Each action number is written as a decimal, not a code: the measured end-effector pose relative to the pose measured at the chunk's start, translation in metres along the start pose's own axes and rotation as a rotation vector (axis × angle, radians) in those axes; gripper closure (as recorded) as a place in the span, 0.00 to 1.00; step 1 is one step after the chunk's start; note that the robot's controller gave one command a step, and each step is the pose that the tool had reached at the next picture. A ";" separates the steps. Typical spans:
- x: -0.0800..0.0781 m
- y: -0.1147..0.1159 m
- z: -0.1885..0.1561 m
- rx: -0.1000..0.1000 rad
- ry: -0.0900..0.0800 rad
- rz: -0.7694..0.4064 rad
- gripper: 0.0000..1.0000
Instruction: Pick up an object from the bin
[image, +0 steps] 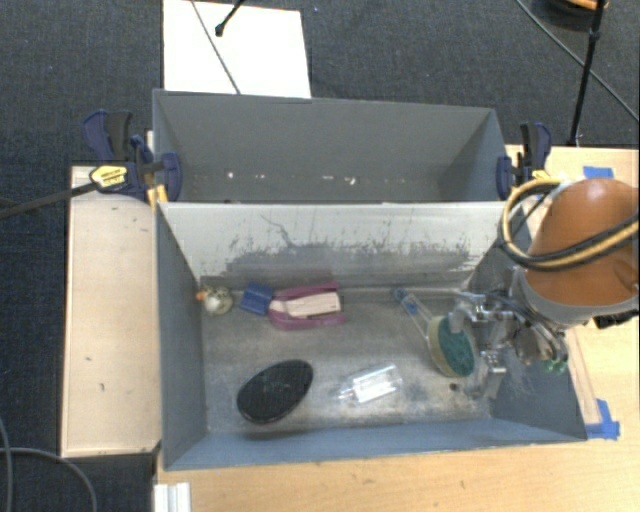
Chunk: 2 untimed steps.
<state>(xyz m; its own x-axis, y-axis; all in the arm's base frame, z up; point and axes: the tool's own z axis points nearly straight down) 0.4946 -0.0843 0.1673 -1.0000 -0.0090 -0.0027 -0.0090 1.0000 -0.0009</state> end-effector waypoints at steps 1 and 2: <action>-0.070 -0.024 0.087 0.001 -0.002 -0.218 0.00; -0.070 -0.023 0.084 0.000 -0.002 -0.218 1.00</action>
Offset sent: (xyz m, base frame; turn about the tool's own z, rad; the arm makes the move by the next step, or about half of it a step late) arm 0.0677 -0.0223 -0.0888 -0.2205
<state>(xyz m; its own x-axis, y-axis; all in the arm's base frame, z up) 0.5648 -0.1071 0.0835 -0.9744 -0.2249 -0.0045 -0.2249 0.9744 -0.0014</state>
